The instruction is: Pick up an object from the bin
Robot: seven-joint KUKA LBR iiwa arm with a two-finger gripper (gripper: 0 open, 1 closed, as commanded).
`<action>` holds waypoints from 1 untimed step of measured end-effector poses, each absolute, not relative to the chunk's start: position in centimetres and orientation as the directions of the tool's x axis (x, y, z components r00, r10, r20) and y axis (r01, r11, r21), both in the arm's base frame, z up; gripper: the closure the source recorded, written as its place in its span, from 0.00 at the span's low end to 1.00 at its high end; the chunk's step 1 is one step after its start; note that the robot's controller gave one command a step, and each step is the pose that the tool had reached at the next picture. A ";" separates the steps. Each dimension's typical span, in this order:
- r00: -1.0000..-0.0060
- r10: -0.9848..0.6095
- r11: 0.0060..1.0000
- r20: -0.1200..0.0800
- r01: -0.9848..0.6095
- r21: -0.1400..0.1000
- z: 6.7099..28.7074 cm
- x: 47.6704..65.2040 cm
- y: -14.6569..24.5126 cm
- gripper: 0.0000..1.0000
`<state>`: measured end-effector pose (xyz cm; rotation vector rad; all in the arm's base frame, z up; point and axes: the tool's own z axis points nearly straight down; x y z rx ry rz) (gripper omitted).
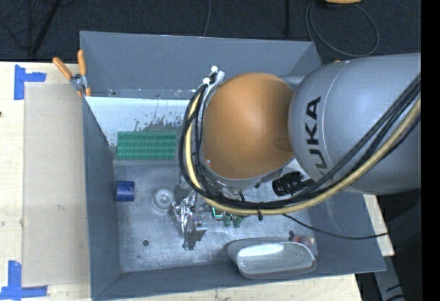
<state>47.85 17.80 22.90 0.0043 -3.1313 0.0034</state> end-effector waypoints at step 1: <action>-1.000 -0.006 1.000 0.000 -0.006 0.003 6.9 55.1 12.6 0.00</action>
Offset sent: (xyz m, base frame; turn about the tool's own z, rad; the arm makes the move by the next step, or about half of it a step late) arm 0.0704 -0.0522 -0.1590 -0.0066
